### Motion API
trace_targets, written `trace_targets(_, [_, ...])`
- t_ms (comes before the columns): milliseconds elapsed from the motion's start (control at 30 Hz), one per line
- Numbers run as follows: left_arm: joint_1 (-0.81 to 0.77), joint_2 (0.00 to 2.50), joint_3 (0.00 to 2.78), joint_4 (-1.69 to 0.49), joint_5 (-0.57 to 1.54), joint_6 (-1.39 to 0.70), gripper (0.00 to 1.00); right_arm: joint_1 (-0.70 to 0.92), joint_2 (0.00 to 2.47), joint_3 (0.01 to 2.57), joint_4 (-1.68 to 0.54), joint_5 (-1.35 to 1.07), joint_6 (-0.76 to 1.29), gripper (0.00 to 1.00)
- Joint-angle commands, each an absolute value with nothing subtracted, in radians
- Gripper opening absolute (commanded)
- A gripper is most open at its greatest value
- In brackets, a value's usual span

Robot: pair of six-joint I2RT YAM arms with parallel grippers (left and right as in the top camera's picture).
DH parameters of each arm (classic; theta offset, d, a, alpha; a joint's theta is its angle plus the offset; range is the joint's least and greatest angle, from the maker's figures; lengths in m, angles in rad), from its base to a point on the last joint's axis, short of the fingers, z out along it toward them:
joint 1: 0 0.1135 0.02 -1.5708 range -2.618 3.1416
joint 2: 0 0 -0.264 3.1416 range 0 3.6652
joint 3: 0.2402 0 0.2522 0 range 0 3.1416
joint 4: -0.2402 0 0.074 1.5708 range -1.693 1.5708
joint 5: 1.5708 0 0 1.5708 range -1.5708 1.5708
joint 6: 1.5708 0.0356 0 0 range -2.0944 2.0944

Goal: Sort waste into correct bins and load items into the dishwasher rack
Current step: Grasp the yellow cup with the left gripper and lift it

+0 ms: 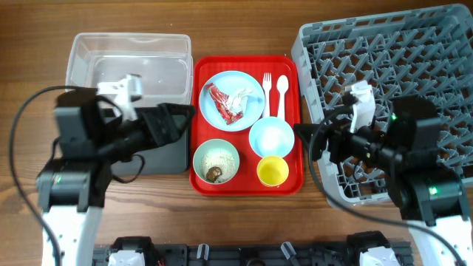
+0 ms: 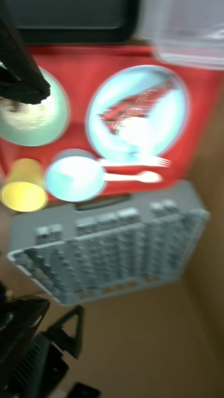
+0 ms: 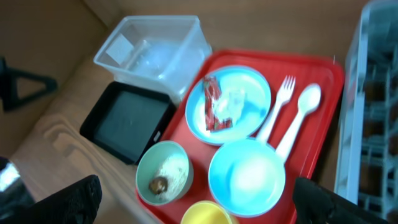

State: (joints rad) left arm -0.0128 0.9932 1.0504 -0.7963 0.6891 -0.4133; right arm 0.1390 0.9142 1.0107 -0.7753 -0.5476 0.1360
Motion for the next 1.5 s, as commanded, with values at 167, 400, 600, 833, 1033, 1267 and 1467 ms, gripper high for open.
trace_targets(167, [-0.47, 1.196, 1.061, -0.859, 0.287, -0.397, 0.99, 0.136, 0.958, 1.23, -1.003, -0.161, 0.296, 1.0])
trace_targets(400, [-0.699, 1.33, 1.061, -0.748, 0.263, -0.397, 0.77, 0.136, 0.96, 1.269, -1.076, -0.204, 0.291, 1.0])
trace_targets(600, [-0.835, 1.502, 1.061, -0.71, 0.165, -0.398, 0.7, 0.136, 0.959, 1.269, -1.054, -0.204, 0.292, 1.0])
trace_targets(833, [-0.88, 1.625, 1.061, -0.655, 0.114, -0.408, 0.53, 0.136, 0.96, 1.269, -1.055, -0.204, 0.291, 1.0])
trace_targets(1033, [-0.878, 1.634, 1.067, -0.667, 0.13, -0.409, 0.04, 0.136, 0.96, 1.269, -1.055, -0.204, 0.291, 1.0])
trace_targets(1267, [-0.71, 1.415, 1.168, -0.802, 0.428, -0.397, 0.04, 0.136, 0.96, 1.269, -1.027, -0.269, 0.281, 0.97])
trace_targets(1467, [-0.265, 1.322, 1.172, -0.622, 1.237, -0.413, 0.04, 0.139, 0.993, 1.269, -0.794, -0.889, 0.068, 0.88])
